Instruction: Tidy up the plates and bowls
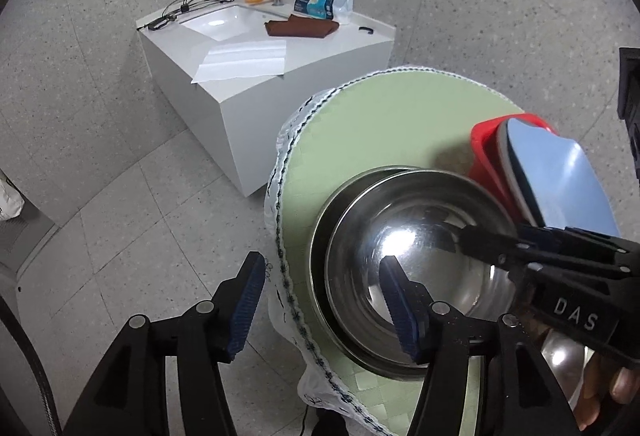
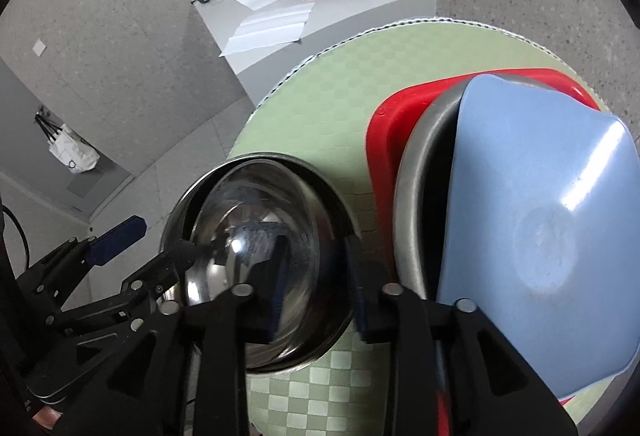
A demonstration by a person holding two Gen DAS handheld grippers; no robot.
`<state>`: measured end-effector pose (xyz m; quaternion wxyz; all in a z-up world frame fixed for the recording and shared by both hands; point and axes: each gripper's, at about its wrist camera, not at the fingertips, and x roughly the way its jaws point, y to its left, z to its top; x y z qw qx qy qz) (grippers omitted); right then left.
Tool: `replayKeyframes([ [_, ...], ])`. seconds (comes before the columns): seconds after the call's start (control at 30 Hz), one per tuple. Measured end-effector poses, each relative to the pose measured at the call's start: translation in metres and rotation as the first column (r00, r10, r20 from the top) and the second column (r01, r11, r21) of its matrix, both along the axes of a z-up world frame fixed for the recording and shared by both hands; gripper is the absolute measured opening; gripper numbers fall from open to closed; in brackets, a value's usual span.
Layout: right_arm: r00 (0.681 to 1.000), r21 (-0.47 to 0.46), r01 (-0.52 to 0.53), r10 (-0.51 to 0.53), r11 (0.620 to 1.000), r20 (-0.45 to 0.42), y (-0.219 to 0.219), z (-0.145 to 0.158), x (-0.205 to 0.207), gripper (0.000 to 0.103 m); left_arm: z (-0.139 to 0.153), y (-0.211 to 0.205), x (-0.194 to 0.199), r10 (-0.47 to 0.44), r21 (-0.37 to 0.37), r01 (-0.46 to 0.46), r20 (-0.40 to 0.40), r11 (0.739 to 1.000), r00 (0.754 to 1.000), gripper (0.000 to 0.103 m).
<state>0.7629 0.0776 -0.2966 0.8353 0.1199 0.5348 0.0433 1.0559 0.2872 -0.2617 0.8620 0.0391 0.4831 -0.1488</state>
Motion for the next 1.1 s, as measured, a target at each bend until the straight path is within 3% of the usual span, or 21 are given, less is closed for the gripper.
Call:
replayKeyframes([
  [0.23,0.999,-0.017,-0.014,0.015,1.000,0.045,0.002,0.016,-0.012,0.057,0.015,0.005,-0.025,0.038,-0.029,-0.037,0.039,0.999,0.999,0.060],
  [0.43,0.994,-0.003,-0.033,0.033,0.999,0.102,-0.008,0.038,-0.032,0.057,0.038,0.000,-0.060,0.056,-0.065,-0.051,0.076,0.997,0.996,0.066],
  [0.53,0.983,-0.053,-0.038,0.046,0.998,0.175,-0.021,0.062,-0.060,0.062,0.051,-0.009,-0.088,0.049,-0.094,-0.038,0.116,0.995,0.992,0.077],
  [0.73,0.957,-0.143,0.044,-0.001,0.989,0.291,-0.064,0.092,-0.130,0.069,0.046,-0.050,-0.143,-0.017,-0.117,0.031,0.126,0.993,0.992,0.077],
  [0.87,0.954,-0.145,0.110,-0.064,0.983,0.293,-0.095,0.085,-0.167,0.069,0.029,-0.072,-0.170,-0.059,-0.098,0.068,0.094,0.993,0.994,0.077],
  [1.1,0.969,-0.082,0.161,-0.142,0.984,0.200,-0.137,0.040,-0.197,0.069,0.007,-0.107,-0.192,-0.081,-0.025,0.083,0.079,0.996,0.994,0.075],
])
